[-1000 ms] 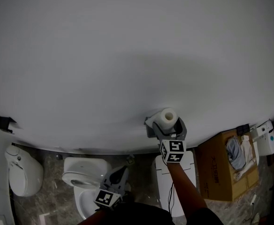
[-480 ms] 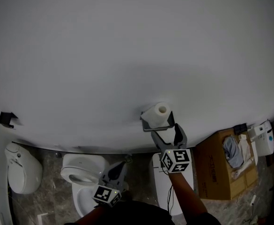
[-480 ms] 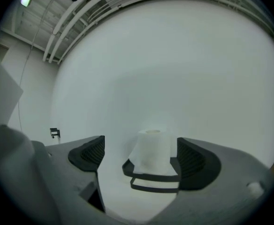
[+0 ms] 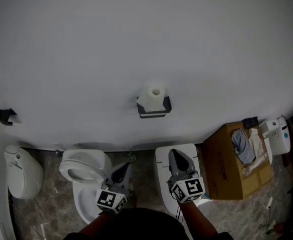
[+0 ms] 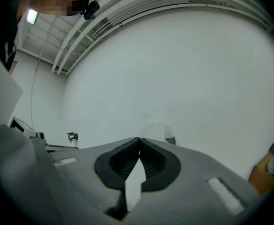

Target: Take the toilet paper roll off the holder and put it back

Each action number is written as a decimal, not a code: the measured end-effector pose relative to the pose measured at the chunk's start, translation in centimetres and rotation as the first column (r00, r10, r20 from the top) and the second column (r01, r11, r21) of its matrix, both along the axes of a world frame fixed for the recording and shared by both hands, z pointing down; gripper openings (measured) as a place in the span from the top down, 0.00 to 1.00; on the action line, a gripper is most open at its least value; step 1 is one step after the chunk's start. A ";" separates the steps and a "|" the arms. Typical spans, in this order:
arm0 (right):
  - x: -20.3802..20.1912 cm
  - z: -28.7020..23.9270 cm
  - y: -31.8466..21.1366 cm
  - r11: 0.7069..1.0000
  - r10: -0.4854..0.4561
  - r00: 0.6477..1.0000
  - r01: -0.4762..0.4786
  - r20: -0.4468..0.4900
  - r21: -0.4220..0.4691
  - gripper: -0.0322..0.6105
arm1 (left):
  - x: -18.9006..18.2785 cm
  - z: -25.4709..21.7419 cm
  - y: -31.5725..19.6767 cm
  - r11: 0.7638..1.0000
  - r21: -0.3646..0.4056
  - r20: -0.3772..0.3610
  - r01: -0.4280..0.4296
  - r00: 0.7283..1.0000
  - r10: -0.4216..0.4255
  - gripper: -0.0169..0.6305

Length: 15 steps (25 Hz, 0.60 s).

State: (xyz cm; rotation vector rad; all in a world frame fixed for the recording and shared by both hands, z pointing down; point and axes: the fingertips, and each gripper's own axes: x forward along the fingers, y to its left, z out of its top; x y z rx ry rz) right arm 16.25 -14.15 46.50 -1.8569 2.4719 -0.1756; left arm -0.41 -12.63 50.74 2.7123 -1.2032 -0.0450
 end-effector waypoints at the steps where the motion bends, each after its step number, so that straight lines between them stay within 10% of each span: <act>1: 0.2 0.3 1.3 1.000 0.001 1.000 -0.001 -0.007 -0.004 0.95 | 0.1 0.0 0.7 1.000 -0.002 0.011 0.005 1.000 -0.005 0.95; 15: 1.1 2.1 11.8 1.000 0.020 0.998 -0.020 -0.060 0.001 0.95 | 1.8 0.6 8.2 0.999 0.017 0.047 0.035 0.998 -0.036 0.95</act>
